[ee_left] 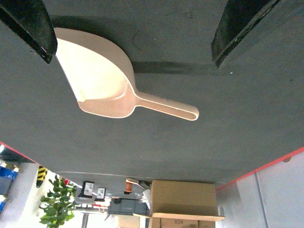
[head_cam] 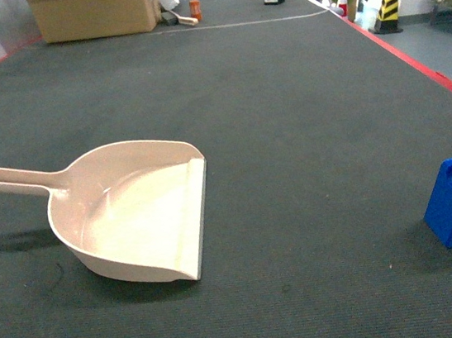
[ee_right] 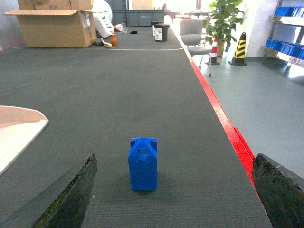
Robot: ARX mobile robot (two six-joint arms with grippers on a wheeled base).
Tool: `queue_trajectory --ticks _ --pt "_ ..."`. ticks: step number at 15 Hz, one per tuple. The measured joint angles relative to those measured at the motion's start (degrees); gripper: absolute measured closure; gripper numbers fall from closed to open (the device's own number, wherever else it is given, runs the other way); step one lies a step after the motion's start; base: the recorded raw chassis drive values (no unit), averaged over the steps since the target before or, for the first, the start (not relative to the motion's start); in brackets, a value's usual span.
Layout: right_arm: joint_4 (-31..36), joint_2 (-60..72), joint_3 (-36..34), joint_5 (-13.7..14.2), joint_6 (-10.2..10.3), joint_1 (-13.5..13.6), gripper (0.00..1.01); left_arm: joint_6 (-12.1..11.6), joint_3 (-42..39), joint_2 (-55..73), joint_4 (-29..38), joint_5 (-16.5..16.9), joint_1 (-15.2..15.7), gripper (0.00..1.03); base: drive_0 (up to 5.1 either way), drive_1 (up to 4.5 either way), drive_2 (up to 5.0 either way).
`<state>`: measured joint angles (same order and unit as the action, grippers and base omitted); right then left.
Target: Place part in tray to right shelf
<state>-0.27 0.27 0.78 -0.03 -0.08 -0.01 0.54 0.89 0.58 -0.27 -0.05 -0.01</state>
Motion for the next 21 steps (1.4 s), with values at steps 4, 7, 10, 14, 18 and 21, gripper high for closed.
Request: queue_trajectory --ticks 4,7,10,14,18,21 --pt "0.00 0.00 0.00 0.00 0.00 0.00 0.03 0.00 0.00 0.00 0.00 0.00 0.00 0.05 0.0 0.00 0.0" --pt "0.00 0.00 0.00 0.00 0.00 0.00 0.03 0.00 0.00 0.00 0.00 0.00 0.00 0.05 0.0 0.00 0.0" --pt "0.00 0.00 0.00 0.00 0.00 0.00 0.03 0.00 0.00 0.00 0.00 0.00 0.00 0.05 0.0 0.00 0.0" --pt "0.09 0.00 0.00 -0.02 0.02 0.00 0.03 2.86 3.41 9.27 -6.88 -6.34 -1.44 0.05 0.0 0.00 0.0" --pt "0.00 0.00 0.00 0.00 0.02 0.00 0.03 17.38 6.49 30.67 12.15 6.73 6.78 0.05 0.0 0.00 0.0" --pt "0.04 0.00 0.00 0.00 0.02 0.00 0.03 33.16 10.32 56.52 33.20 13.31 9.62 0.05 0.0 0.00 0.0"
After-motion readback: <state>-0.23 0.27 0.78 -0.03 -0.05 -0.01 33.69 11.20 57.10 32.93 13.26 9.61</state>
